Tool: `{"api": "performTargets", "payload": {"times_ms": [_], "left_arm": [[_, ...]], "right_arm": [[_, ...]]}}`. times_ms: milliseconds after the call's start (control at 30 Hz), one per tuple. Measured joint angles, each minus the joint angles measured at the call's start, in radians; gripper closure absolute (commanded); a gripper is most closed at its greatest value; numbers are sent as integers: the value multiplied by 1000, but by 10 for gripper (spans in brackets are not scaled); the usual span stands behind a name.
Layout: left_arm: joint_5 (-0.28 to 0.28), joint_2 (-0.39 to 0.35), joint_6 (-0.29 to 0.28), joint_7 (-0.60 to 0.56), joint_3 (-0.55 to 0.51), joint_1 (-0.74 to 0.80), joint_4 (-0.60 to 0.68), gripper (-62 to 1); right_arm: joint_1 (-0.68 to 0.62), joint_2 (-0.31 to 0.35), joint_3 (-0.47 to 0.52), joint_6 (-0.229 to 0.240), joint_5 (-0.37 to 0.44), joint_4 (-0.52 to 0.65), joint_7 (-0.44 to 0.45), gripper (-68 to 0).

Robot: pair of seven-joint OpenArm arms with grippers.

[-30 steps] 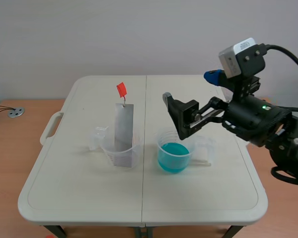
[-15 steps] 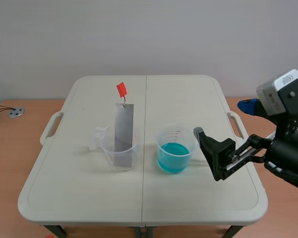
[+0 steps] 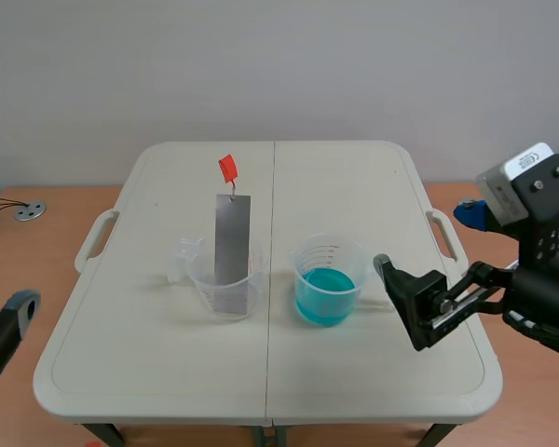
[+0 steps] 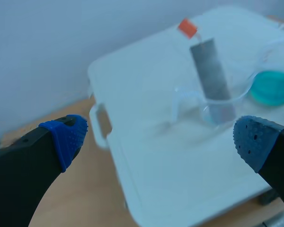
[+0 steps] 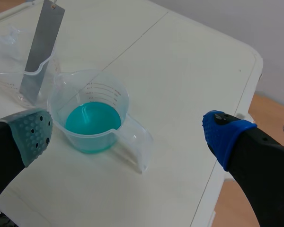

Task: Hold the metal plate by the orange handle, dip it into the blue solution, take it out and point at it, then put the plate back in the beaker on the left.
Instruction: 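Return to the home posture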

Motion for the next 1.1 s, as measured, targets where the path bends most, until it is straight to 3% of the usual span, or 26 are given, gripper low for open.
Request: {"api": "performTargets", "payload": {"times_ms": [267,400,667,1100], "left_arm": [[17,19,-68,15,64,1,55,-623],[61,51,-68,18,124,1,51,-623],[70,59,-67,37,211,1,47,-623],[69,58,-67,38,211,0,46,-623]], "right_arm": [[0,0,0,8,0,0,-2,-663],[3,0,0,7,0,0,1,-663],[5,0,0,7,0,40,-17,-663],[-73,0,1,6,-8,87,-16,-663]]}}
